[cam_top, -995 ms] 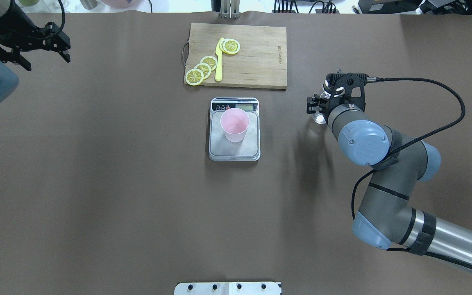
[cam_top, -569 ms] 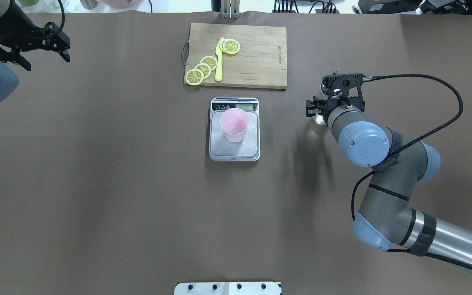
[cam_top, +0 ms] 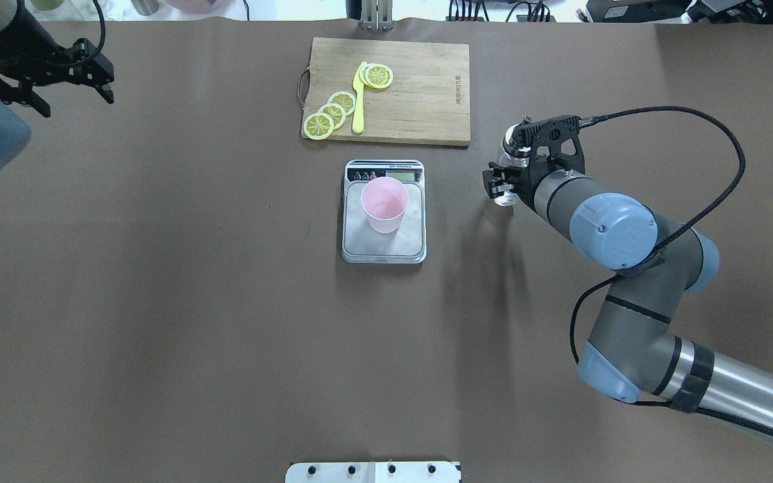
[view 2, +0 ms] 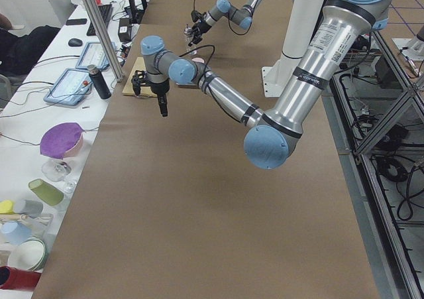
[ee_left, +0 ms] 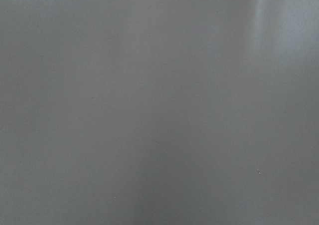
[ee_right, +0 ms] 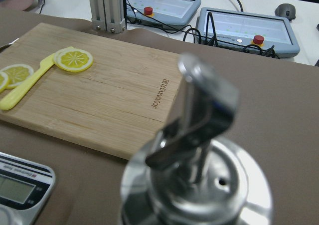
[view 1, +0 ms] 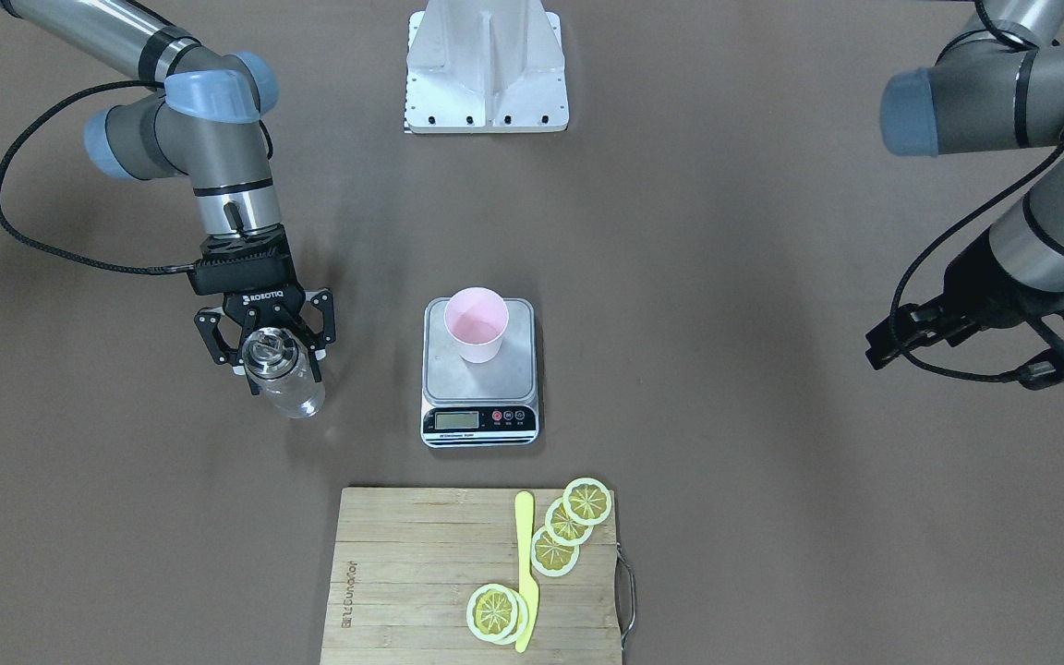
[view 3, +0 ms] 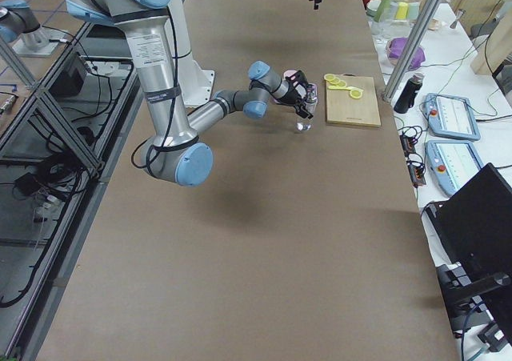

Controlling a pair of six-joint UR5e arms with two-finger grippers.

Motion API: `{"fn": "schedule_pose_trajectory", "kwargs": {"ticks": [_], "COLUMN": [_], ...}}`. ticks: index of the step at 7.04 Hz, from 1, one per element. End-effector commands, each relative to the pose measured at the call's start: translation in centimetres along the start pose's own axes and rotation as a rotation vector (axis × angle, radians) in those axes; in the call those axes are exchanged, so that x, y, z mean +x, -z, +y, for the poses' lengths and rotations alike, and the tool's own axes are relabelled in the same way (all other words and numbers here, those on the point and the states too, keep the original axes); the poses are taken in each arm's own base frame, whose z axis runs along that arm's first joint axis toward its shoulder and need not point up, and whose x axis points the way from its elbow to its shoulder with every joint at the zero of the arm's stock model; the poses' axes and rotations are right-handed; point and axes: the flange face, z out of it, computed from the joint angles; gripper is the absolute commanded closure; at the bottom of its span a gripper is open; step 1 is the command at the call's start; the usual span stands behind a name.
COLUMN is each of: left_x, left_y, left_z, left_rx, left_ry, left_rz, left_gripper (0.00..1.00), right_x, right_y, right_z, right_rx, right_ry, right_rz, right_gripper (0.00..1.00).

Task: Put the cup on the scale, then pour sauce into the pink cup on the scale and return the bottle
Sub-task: 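Lower the bottle with the right gripper beside the scale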

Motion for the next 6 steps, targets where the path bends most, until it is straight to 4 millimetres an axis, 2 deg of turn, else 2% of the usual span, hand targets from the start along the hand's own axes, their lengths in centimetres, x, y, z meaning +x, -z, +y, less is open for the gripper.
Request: {"fn": "schedule_pose_trajectory", "kwargs": {"ticks": [1, 4, 6], "left_x": [-0.3, -0.1, 0.0], "left_y": [-0.4, -0.3, -0.3], "left_z": [-0.2, -0.2, -0.1], "left_rx": [0.000, 0.001, 0.001], "left_ry": [0.000, 0.001, 0.000], "left_rz": [0.001, 0.002, 0.001], "left_gripper": [0.01, 0.01, 0.01], "right_x": [0.8, 4.6, 4.8], "right_y": [0.1, -2.5, -2.4], "right_z": [-0.6, -0.5, -0.5], "right_rx": [-0.004, 0.005, -0.002], "right_ry": [0.009, 0.032, 0.080], "right_rz": [-0.062, -0.110, -0.120], "right_gripper": [1.00, 1.00, 1.00]}}
